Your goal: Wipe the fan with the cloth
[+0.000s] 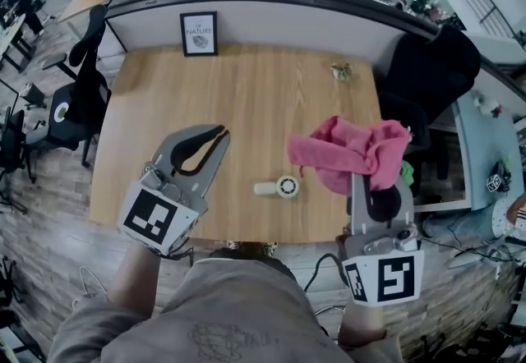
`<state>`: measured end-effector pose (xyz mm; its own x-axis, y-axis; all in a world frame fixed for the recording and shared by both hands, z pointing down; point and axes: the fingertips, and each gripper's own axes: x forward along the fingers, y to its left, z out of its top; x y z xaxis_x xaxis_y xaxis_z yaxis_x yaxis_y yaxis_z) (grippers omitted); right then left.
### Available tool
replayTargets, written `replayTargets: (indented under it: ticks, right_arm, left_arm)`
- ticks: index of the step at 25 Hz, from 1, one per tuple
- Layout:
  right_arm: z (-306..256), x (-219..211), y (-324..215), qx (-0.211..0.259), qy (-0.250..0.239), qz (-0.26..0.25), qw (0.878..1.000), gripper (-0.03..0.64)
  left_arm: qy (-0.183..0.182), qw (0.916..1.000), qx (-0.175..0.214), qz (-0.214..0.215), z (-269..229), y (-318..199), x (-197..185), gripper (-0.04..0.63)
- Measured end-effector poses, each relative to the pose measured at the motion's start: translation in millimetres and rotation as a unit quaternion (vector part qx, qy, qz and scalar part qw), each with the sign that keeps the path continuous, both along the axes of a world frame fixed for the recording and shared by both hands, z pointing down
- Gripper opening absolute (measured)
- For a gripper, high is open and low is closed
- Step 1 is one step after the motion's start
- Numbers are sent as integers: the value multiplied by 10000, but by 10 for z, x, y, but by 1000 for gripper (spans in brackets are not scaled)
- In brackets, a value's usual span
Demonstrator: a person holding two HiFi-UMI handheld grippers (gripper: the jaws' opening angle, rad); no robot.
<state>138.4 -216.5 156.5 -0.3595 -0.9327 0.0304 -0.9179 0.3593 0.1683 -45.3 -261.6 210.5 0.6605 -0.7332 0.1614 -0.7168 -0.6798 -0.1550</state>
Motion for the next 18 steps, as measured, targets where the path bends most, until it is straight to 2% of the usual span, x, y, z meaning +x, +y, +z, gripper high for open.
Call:
replayTargets:
  ticks: [4,12,18]
  right_arm:
    - [48,37,83,-164,-8,8,9999,57]
    - [356,-33,191,-700,113,-222,9972,57]
    - [422,-146,189,-754,91,-297,9967,57]
  left_arm:
    - [15,10000,8,43,-57,81,29,17]
    - [217,9994,-251,86,72,211,52,2]
    - [213,9995,-230,57,88,218,8,2]
